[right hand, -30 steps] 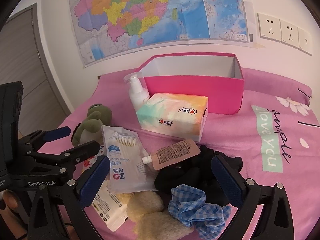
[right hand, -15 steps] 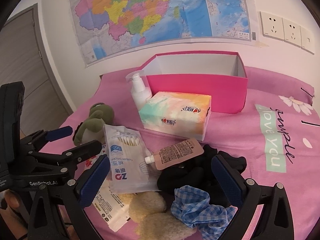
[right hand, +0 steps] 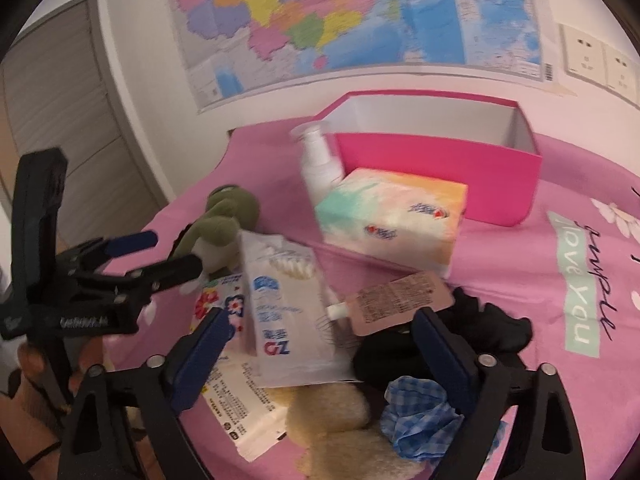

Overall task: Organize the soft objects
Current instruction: 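Move the right gripper toward the green frog plush in the pile, then close the right gripper on the green frog plush and lift it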

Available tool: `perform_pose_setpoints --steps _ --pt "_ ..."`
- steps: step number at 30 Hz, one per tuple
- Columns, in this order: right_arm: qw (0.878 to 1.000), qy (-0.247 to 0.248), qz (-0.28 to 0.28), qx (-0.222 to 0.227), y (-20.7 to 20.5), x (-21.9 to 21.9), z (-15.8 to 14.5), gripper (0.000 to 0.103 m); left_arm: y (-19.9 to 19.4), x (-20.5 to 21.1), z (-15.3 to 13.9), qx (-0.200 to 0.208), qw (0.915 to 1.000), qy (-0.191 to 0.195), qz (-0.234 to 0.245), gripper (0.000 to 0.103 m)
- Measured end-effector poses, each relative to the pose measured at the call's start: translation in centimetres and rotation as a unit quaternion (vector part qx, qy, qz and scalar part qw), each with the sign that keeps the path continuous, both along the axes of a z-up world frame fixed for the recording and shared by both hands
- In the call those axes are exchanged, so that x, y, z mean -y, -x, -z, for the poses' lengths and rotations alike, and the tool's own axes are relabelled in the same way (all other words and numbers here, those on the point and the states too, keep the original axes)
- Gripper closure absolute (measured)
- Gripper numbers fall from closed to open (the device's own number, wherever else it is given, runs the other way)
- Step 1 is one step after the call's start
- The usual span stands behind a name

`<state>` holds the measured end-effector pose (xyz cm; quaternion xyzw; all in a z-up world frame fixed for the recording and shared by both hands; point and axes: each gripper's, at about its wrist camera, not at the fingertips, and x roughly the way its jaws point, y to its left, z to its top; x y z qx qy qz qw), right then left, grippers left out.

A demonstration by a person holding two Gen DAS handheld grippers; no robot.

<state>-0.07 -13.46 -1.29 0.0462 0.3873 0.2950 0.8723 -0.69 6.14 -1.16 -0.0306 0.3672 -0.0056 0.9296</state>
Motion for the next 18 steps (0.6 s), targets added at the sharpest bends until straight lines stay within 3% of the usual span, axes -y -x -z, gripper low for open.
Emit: perform_pose_setpoints --steps 6,10,15,18 --pt "0.999 0.007 -0.036 -0.006 0.1 -1.4 0.0 0.022 -0.5 -2.1 0.2 -0.003 1.0000 0.003 -0.006 0.001" --pt "0.997 -0.020 -0.073 -0.010 -1.0 -3.0 -0.8 0.030 -0.9 -4.6 0.6 -0.013 0.9988 0.046 -0.008 0.004" --pt "0.993 -0.053 -0.100 -0.020 -3.6 -5.6 -1.6 0.039 -0.7 -4.6 1.3 -0.020 0.9980 0.058 0.014 0.007" --pt "0.991 -0.058 -0.118 -0.034 -5.1 -7.2 -1.5 0.044 -1.1 -4.0 2.0 -0.031 0.9967 0.064 0.039 0.020"
